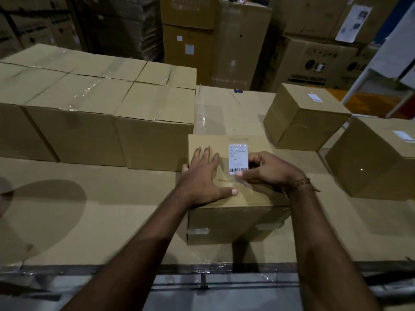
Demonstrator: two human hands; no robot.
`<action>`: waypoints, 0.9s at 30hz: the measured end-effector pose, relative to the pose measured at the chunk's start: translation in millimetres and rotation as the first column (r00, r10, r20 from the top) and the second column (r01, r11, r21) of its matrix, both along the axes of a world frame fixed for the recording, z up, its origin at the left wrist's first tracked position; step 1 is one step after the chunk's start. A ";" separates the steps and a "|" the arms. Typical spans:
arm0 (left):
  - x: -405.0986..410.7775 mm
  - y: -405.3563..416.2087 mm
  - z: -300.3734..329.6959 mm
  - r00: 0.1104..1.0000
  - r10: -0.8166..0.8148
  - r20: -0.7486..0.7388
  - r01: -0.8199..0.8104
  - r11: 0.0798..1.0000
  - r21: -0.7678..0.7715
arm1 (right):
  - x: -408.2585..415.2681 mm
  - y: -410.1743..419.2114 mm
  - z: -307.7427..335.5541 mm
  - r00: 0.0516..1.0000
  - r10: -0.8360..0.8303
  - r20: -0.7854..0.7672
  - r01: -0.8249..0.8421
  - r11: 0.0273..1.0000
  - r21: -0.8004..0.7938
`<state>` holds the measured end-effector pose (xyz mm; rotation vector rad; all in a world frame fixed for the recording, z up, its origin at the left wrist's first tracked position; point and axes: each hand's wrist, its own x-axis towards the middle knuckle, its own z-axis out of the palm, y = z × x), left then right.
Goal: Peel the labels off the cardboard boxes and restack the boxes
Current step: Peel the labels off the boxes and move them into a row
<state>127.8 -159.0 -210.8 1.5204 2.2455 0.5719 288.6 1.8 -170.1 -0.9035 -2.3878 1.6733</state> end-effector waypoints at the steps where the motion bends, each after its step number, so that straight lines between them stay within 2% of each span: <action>1: 0.3 -0.2 0.5 1.000 0.005 0.002 -0.005 1.000 0.003 | 0.3 0.3 0.5 1.000 -0.003 0.001 0.003 1.000 -0.008; 5: 1.5 -1.4 2.3 1.000 0.023 0.014 -0.023 1.000 0.011 | 1.8 3.2 -0.4 0.999 0.030 -0.010 -0.030 0.999 -0.018; 10: 1.6 -1.3 1.9 0.999 0.031 0.021 -0.032 0.999 0.013 | 5.6 2.8 1.2 0.996 0.013 -0.087 -0.022 0.994 -0.110; 14: 3.8 -5.9 3.3 0.998 0.050 0.025 -0.051 0.997 0.061 | 4.0 -3.3 1.6 0.998 -0.004 -0.064 -0.003 0.994 -0.109; 16: 4.7 -13.8 -0.1 0.998 0.065 0.024 -0.068 0.990 0.122 | 0.4 -9.4 4.9 0.998 -0.038 -0.042 0.034 0.995 -0.098; 19: 6.5 -37.9 -7.8 0.990 0.096 0.099 -0.119 0.959 0.259 | -9.0 -14.3 8.0 0.993 -0.120 -0.007 0.120 0.993 -0.016; 22: 3.8 -70.5 -10.1 0.990 0.122 0.077 -0.142 0.914 0.380 | -23.4 -17.0 1.4 0.994 -0.105 -0.020 0.105 0.994 0.001; 24: -3.4 -92.7 -7.3 0.982 0.180 0.055 -0.184 0.859 0.477 | -32.8 -48.2 16.2 0.991 -0.126 -0.044 0.127 0.992 0.014; 27: -26.6 -119.8 -0.3 0.955 0.280 0.097 -0.277 0.725 0.631 | -54.2 -87.5 28.6 0.991 -0.100 -0.087 0.106 0.992 0.061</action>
